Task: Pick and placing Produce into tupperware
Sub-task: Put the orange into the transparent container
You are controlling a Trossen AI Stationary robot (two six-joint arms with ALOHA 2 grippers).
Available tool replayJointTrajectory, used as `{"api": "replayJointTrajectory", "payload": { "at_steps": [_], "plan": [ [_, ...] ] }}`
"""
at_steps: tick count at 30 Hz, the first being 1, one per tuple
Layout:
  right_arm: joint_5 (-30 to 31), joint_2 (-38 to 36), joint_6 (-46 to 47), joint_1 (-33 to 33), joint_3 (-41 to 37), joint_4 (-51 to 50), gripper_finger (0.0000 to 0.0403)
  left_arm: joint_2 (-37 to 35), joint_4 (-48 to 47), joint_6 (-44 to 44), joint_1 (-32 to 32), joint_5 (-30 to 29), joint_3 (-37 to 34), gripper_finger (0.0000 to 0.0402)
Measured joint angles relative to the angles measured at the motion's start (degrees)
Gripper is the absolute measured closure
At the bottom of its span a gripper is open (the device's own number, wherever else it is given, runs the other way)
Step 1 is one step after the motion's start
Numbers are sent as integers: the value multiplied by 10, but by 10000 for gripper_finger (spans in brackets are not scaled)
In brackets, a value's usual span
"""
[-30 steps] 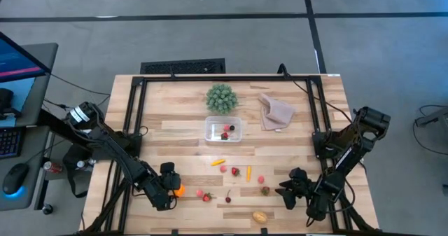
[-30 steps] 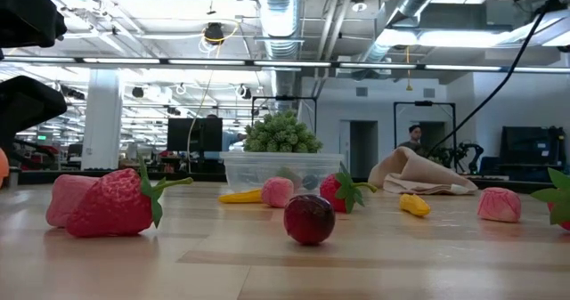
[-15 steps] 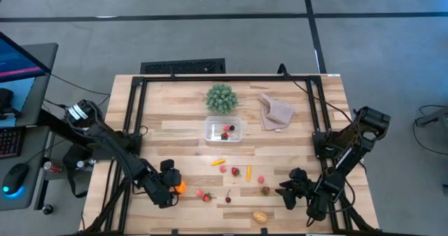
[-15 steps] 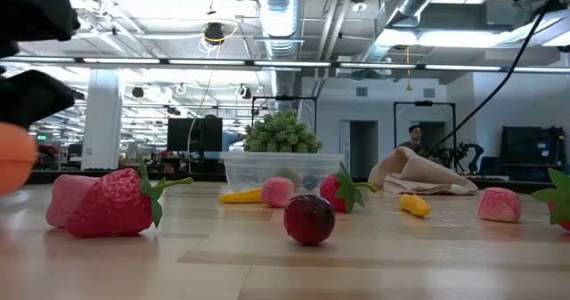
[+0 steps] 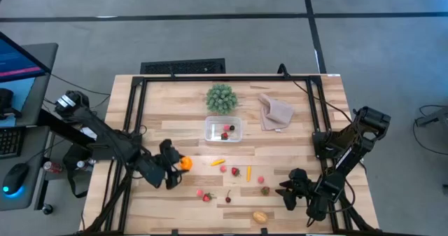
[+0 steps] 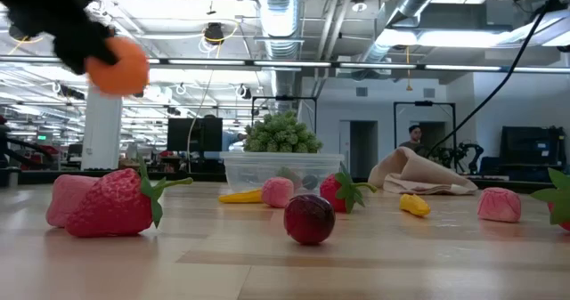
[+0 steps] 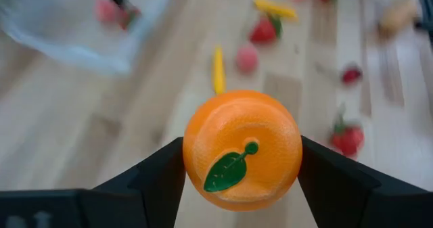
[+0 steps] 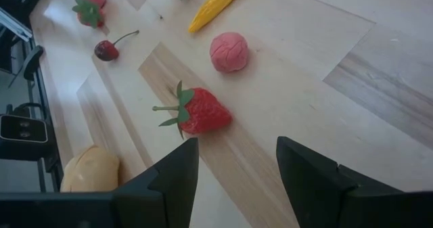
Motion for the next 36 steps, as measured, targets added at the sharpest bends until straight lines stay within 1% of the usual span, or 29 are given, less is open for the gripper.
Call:
{"api": "replayJointTrajectory", "payload": {
  "at_steps": [7, 13, 20, 26, 30, 32, 36],
  "plan": [
    [0, 0, 1, 0, 0, 0, 210, -51, 6, 76, 68, -44, 0, 156],
    [0, 0, 1, 0, 0, 0, 210, -52, 51, 159, 138, -33, 0, 155],
    [3, 0, 2, -1, 0, 0, 210, -52, 92, 232, 211, -28, 0, 155],
    [4, 0, 6, -4, 0, 0, 210, -42, 123, 280, 266, 5, 0, 154],
    [4, 0, 6, -12, 0, 2, 210, -19, 148, 307, 296, 26, -1, 154],
    [5, 0, 4, -16, 0, 4, 210, 0, 184, 318, 310, 45, 2, 154],
    [5, 0, -1, -24, 0, 9, 210, 40, 220, 333, 329, 75, 0, 154]
  ]
}}
